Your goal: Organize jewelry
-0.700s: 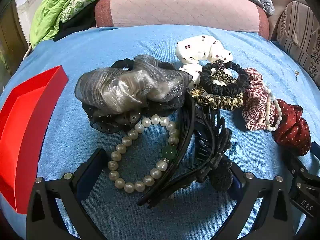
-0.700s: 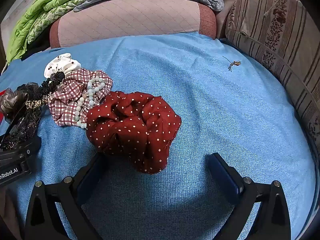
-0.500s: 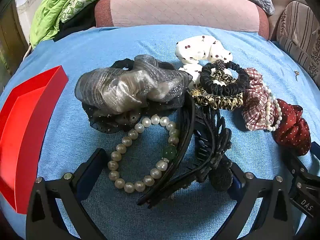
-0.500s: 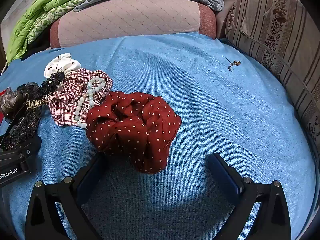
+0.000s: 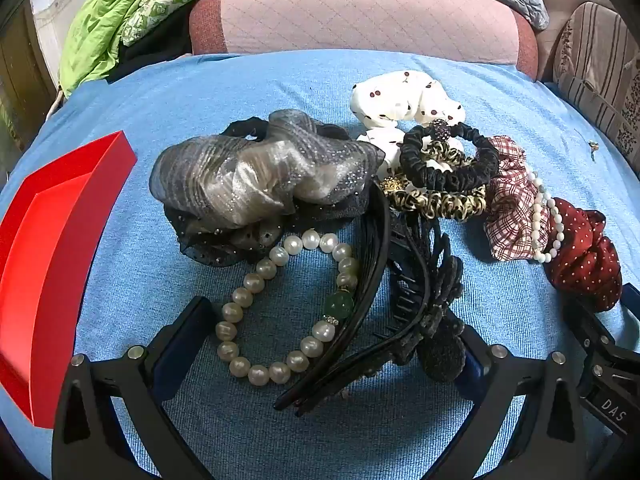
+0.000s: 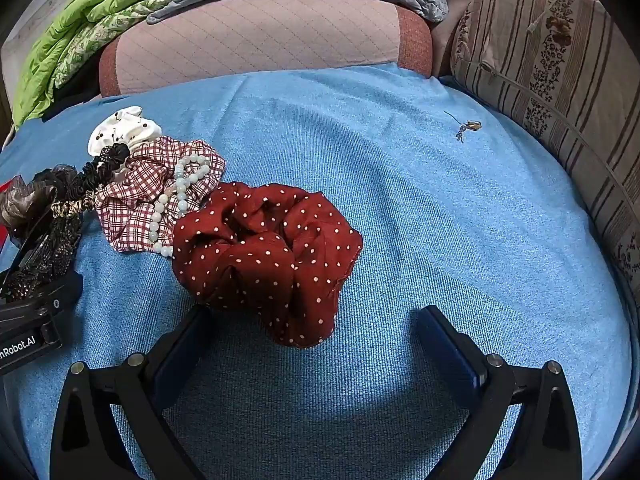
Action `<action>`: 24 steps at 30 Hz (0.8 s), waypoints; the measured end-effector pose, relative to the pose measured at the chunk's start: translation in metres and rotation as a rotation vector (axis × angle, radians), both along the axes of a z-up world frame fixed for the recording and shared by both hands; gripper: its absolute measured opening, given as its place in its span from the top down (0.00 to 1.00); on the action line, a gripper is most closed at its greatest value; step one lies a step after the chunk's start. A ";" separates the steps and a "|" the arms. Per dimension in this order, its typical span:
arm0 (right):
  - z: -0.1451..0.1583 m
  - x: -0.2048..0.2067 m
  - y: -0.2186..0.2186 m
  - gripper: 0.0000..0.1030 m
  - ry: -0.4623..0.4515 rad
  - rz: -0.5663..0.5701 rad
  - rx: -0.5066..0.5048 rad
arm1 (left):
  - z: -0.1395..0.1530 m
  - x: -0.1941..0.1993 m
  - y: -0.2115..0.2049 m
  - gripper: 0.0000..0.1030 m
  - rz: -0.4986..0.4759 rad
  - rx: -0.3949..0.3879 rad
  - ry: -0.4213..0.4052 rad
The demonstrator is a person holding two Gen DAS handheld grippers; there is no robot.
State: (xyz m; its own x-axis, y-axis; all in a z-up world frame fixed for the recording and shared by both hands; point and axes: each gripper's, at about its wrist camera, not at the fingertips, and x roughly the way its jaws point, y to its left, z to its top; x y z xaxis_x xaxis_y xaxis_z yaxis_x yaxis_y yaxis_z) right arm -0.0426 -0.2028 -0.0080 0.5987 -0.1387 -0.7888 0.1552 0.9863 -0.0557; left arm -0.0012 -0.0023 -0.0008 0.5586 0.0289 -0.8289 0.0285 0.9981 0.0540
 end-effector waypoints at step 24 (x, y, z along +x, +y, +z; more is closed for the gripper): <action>0.007 -0.035 0.017 0.00 0.030 -0.047 -0.004 | 0.059 -0.075 0.040 0.00 -0.052 -0.026 -0.048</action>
State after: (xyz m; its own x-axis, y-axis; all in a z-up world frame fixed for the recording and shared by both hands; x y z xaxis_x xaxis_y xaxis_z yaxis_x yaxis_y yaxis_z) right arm -0.0779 -0.1860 -0.0006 0.5674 -0.1693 -0.8058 0.1997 0.9777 -0.0648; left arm -0.0765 0.0379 0.0578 0.5981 -0.0221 -0.8012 0.0783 0.9964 0.0309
